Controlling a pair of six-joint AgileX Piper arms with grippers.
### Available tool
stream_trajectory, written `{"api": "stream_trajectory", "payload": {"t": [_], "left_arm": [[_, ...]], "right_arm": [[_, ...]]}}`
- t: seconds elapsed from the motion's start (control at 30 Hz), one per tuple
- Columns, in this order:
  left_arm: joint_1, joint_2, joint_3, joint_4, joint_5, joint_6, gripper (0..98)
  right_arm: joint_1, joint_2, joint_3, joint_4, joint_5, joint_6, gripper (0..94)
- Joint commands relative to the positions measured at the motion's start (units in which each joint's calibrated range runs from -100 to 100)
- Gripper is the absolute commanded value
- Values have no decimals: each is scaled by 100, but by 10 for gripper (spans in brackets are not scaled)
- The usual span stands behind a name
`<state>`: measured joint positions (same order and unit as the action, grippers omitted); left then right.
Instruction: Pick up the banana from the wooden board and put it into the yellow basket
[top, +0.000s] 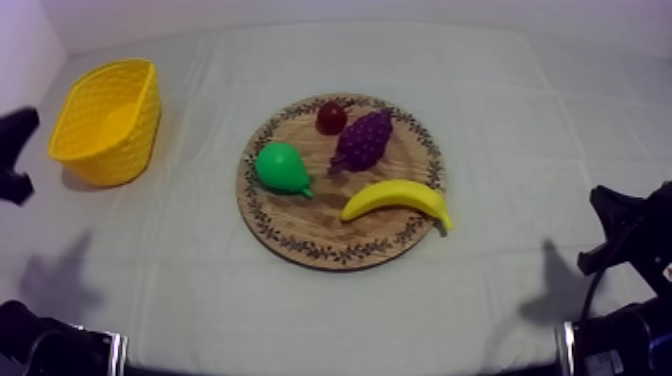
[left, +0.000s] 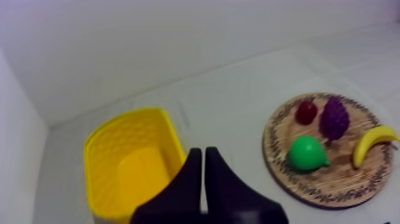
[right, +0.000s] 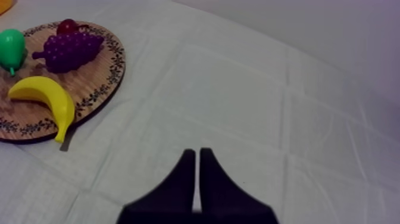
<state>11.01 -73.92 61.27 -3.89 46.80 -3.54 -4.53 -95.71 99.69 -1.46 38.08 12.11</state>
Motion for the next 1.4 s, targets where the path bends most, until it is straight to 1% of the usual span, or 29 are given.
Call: {"api": "stream_trajectory", "payload": {"t": [0.0, 0.1, 0.23, 0.47, 0.63, 0.73, 0.87, 1.03, 1.13, 1.37], "left_arm": [[415, 1108, -2121, -9, 217, -15, 3], [825, 1784, -2961, -18, 453, -19, 4], [1369, 2538, -3547, -11, 572, 42, 5], [2353, 3796, -3901, -104, 384, 278, 6], [2920, 4753, -4144, -172, 275, 458, 7], [3174, 5300, -4360, -199, 261, 557, 7], [3326, 5972, -4543, -192, 277, 705, 8], [3362, 6634, -4489, -201, 422, 884, 8], [3325, 6918, -4294, -212, 470, 934, 9], [3153, 7459, -4109, -245, 567, 900, 11]], "right_arm": [[1, -4, -3, -3, 7, -2, 5], [1, -4, -3, -3, 7, -1, 5], [1, -4, -3, -3, 7, -1, 5], [1, -4, -3, -3, 7, -2, 5], [1, -4, -3, -3, 7, -2, 5], [1, -4, -3, -3, 7, -2, 5], [1, -4, -3, -3, 7, -2, 5], [1, -4, -3, -3, 7, -2, 5], [1, -4, -3, -3, 7, -2, 5], [1, -4, -3, -3, 7, -2, 5]]}}
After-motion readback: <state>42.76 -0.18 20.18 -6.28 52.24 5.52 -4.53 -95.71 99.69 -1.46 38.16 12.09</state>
